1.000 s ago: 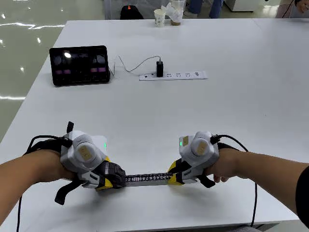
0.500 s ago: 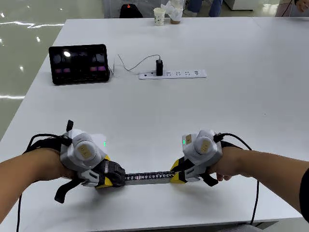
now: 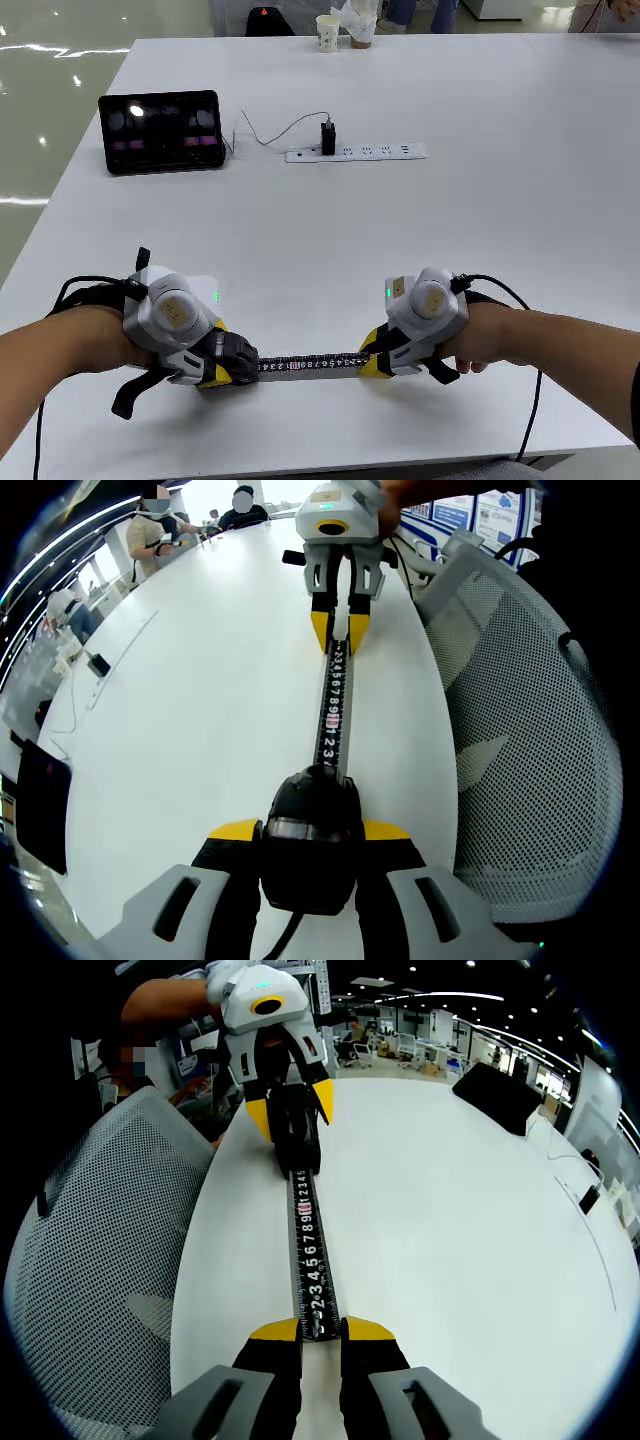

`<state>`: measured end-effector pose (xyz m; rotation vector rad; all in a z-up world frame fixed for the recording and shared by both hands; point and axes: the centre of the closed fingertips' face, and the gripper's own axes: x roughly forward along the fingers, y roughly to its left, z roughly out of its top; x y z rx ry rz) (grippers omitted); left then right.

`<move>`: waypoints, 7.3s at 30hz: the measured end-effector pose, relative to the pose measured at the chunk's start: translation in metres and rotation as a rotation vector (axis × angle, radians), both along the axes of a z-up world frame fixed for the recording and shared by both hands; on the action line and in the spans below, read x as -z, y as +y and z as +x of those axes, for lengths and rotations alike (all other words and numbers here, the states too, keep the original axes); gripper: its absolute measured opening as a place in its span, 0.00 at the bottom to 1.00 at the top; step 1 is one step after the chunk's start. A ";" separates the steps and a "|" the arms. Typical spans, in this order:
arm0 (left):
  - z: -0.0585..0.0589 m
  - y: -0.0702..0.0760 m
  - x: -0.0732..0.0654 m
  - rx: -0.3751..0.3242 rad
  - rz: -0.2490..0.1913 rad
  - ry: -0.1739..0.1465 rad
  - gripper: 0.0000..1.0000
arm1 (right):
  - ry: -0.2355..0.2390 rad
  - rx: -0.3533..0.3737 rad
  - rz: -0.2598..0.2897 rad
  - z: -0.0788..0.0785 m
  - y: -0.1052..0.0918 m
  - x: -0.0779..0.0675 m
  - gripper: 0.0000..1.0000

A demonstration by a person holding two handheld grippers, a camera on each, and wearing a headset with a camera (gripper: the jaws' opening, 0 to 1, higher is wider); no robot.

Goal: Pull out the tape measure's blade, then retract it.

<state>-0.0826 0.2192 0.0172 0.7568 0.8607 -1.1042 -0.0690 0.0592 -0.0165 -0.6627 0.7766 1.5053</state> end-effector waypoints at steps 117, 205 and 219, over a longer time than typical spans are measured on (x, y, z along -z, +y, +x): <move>0.001 0.003 0.010 0.001 0.031 -0.023 0.33 | 0.010 0.104 -0.048 0.011 -0.078 -0.002 0.12; -0.017 0.058 -0.039 -0.639 -0.421 -0.074 0.99 | -0.073 0.643 0.157 0.006 -0.173 -0.058 0.99; -0.031 0.081 -0.041 -0.690 -0.443 -0.129 0.99 | -0.105 0.689 0.142 -0.016 -0.199 -0.062 0.99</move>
